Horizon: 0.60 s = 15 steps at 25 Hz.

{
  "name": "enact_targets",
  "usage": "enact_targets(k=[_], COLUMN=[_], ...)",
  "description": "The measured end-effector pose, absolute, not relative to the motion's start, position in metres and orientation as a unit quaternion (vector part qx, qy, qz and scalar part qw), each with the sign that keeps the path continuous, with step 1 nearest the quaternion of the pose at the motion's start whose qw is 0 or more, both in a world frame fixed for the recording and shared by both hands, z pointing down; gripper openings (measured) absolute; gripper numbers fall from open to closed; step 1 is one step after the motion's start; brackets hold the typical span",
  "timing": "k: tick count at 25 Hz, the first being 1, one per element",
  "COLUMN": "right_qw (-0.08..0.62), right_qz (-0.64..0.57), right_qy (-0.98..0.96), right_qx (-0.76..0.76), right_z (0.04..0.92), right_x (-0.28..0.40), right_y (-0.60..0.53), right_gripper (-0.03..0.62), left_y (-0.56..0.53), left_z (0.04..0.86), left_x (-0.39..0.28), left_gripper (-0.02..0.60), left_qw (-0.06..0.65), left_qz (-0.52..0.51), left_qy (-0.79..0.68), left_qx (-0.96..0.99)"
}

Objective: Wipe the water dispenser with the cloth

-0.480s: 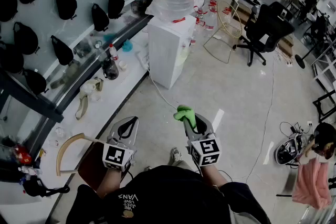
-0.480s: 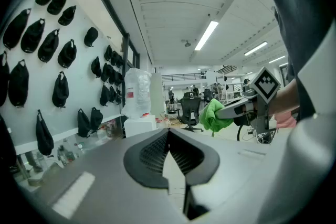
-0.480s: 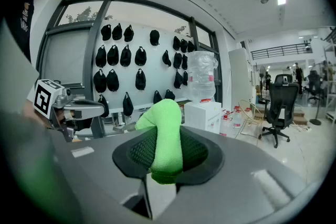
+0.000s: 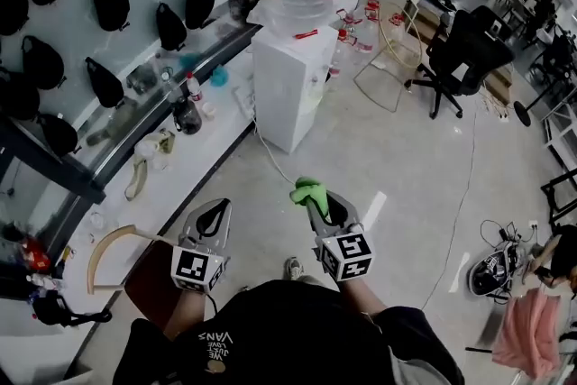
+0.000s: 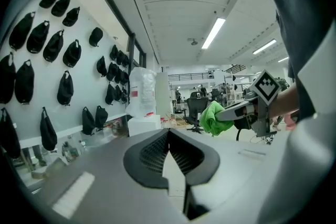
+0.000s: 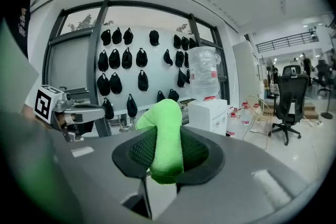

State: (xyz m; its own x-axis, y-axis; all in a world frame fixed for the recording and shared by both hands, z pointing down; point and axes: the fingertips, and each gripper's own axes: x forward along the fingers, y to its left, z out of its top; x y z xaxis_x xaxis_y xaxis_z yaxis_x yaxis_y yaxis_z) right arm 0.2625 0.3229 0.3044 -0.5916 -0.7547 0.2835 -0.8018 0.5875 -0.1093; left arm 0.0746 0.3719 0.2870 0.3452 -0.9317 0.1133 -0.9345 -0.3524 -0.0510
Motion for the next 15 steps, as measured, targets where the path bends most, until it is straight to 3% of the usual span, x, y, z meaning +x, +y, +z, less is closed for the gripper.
enact_targets(k=[9, 15], right_qw=[0.123, 0.137], right_qz=[0.117, 0.119], right_qy=[-0.908, -0.911], right_qx=[0.384, 0.371], right_z=[0.316, 0.330], right_x=[0.272, 0.247], right_y=[0.257, 0.209], right_gripper=[0.114, 0.114], left_y=[0.323, 0.284], left_z=[0.297, 0.315], left_x=[0.095, 0.074], left_gripper=[0.002, 0.002], left_qw=[0.027, 0.048], left_qz=[0.046, 0.056], left_qy=[-0.623, -0.636], left_qx=[0.780, 0.768])
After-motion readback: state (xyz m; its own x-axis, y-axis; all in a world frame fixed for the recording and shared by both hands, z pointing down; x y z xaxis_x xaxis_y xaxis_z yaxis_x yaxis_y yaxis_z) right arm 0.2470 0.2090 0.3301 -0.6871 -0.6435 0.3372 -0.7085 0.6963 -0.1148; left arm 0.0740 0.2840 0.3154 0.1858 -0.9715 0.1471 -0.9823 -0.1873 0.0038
